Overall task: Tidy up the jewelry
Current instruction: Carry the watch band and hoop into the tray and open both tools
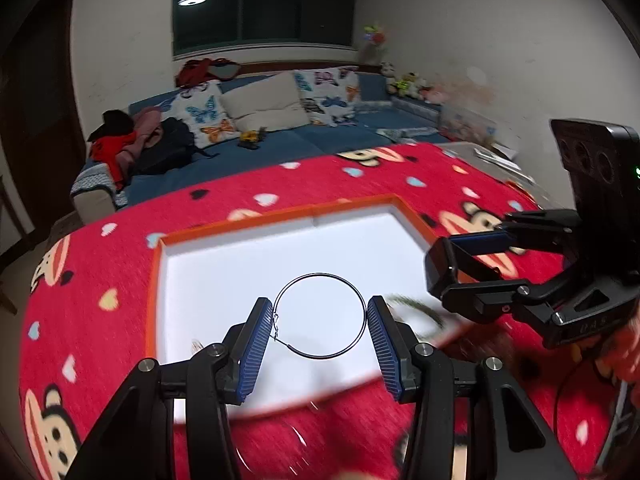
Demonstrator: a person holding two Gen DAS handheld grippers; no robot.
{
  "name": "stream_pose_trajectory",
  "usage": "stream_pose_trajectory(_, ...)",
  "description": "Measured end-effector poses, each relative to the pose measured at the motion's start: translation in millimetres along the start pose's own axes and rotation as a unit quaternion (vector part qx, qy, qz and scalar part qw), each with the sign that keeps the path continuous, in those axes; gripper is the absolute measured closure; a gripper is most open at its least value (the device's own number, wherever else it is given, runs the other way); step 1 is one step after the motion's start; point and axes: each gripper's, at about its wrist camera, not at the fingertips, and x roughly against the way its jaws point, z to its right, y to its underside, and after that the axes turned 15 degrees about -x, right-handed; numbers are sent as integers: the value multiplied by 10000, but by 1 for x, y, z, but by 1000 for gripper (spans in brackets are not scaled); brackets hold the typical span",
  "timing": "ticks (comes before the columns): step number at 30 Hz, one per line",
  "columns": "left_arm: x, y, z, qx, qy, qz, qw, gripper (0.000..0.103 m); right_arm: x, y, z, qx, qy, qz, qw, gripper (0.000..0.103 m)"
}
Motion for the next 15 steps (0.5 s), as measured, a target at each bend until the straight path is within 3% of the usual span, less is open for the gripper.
stream_pose_trajectory(5,-32,-9,-24,183,-26,-186,9997,51,-32,-22,15,-125,367,21,9992,46)
stream_pose_trajectory(15,-79,1,-37,279,5,-546,9981,51,-74,-32,41,-385,725,-268,9963,46)
